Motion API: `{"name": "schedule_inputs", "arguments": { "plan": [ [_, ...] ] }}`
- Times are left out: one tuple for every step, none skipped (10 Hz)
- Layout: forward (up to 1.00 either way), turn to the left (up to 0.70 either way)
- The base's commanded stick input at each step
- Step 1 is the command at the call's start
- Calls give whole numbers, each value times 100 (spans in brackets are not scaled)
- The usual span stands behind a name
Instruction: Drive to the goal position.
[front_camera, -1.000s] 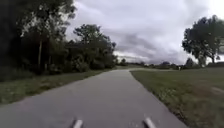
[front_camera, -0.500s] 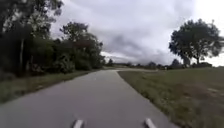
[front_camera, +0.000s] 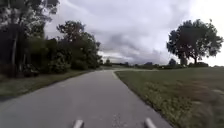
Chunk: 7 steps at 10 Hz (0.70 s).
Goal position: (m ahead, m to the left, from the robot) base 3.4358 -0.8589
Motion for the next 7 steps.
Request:
{"name": "schedule_inputs", "arguments": {
  "plan": [
    [85,34],
    [85,34],
    [85,34],
    [85,26],
    [85,12],
    [85,0],
    [85,0]
  ]
}}
